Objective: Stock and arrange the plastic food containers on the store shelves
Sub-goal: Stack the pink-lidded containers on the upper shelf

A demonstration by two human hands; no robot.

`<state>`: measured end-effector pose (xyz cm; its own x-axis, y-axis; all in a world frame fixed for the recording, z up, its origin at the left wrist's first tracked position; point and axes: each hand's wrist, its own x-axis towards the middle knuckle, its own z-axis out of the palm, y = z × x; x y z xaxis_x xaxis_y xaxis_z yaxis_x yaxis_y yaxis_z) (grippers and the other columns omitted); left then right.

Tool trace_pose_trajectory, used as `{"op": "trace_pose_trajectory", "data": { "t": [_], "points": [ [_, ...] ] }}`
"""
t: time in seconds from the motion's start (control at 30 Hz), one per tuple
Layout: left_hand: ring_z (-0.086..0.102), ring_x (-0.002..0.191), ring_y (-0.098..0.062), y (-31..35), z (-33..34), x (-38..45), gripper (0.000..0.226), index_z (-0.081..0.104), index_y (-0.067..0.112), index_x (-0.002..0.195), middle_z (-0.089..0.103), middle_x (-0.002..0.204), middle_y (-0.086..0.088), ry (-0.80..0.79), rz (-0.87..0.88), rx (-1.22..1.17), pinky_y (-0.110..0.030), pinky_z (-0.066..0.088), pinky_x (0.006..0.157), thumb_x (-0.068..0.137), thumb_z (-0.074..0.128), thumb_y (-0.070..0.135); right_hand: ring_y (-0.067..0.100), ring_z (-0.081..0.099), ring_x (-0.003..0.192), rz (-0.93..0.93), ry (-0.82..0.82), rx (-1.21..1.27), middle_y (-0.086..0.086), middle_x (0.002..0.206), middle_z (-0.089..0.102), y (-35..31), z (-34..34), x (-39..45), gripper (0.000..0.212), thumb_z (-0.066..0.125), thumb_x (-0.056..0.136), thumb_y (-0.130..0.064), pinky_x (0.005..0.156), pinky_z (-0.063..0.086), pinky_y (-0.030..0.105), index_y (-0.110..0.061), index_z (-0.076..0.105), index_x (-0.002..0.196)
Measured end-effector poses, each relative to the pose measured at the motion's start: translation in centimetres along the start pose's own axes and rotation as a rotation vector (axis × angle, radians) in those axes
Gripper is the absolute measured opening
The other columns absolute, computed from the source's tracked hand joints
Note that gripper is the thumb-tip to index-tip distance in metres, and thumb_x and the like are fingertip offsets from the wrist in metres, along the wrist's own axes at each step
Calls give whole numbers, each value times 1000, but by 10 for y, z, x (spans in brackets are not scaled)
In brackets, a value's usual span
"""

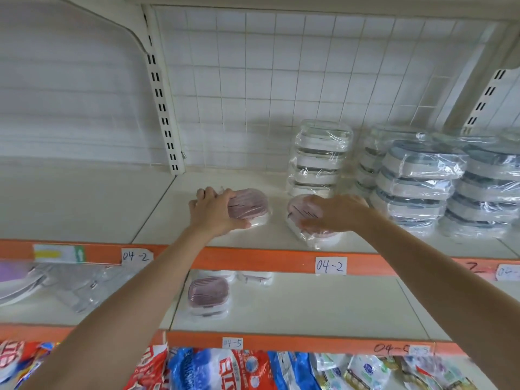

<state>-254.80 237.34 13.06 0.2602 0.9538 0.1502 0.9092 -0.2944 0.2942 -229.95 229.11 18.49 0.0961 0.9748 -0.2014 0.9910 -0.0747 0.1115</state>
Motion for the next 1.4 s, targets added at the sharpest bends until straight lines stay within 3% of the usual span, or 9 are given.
{"op": "trace_pose_trajectory", "data": {
  "t": [0.27, 0.37, 0.47, 0.6, 0.7, 0.83, 0.93, 1.13, 1.4],
  "points": [
    [35, 131, -29, -22, -41, 2, 90, 27, 40, 146, 38, 141, -5, -296, 26, 123, -48, 30, 108, 72, 78, 43, 8, 57, 45, -30, -113, 0, -2, 54, 63, -14, -14, 12, 41, 43, 96, -33, 50, 45, 19, -10, 61, 69],
    [39, 129, -30, -33, -44, 2, 92, 27, 36, 147, 40, 140, -8, -308, 13, 107, -44, 34, 107, 71, 79, 42, 16, 65, 73, -79, -190, -81, 5, 88, 70, -6, -24, 14, 28, 57, 89, -30, 57, 49, 21, -8, 66, 104],
    [39, 128, -30, -35, -40, 1, 92, 27, 30, 147, 37, 139, -11, -309, 17, 44, -41, 35, 106, 72, 78, 45, 19, 58, 104, -92, -103, -247, -1, 114, 62, 0, -26, 12, 54, 69, 79, -47, 78, 46, 29, -15, 58, 121],
    [37, 125, -34, -33, -23, -5, 88, 35, 23, 142, 36, 132, -12, -194, 13, -119, -43, 32, 107, 70, 80, 43, 16, 53, 83, -105, 109, -291, -8, 76, 51, 3, -17, 12, 66, 54, 74, -75, 66, 37, 24, -16, 63, 102],
    [35, 122, -33, -32, -20, -6, 82, 44, 28, 136, 40, 123, -7, -105, -9, -200, -40, 28, 107, 65, 83, 43, 22, 49, 106, -108, 179, -266, 1, 108, 51, 10, -7, 15, 75, 44, 75, -80, 71, 35, 30, -16, 61, 111],
    [34, 120, -28, -4, -26, 0, 72, 51, 30, 126, 40, 115, 0, 13, 52, -350, -37, 33, 101, 62, 84, 43, 20, 56, 91, -103, 192, -161, -1, 93, 52, 18, -1, 18, 69, 46, 76, -77, 66, 40, 28, -17, 61, 107],
    [41, 118, -23, 33, -33, 7, 67, 54, 30, 120, 44, 115, -2, 98, 134, -510, -37, 37, 102, 61, 86, 41, 21, 58, 99, -124, 54, -77, 0, 107, 61, 30, -17, 19, 53, 55, 83, -60, 84, 48, 32, -15, 59, 111],
    [39, 120, -25, 102, -13, 17, 83, 44, 17, 129, 45, 125, -6, 15, 256, -447, -34, 38, 99, 62, 85, 42, 30, 52, 114, 7, 255, 230, 12, 131, 52, 50, -49, 20, 42, 41, 92, -9, 94, 43, 37, -15, 46, 134],
    [32, 127, -26, 113, 16, 28, 96, 29, 36, 141, 21, 132, -3, -228, 331, -372, -26, 29, 106, 64, 85, 30, 27, 56, 93, -235, 120, 249, 15, 99, 59, 44, -26, 3, 46, 55, 92, -39, 78, 38, 30, 4, 58, 109]
  ]
}}
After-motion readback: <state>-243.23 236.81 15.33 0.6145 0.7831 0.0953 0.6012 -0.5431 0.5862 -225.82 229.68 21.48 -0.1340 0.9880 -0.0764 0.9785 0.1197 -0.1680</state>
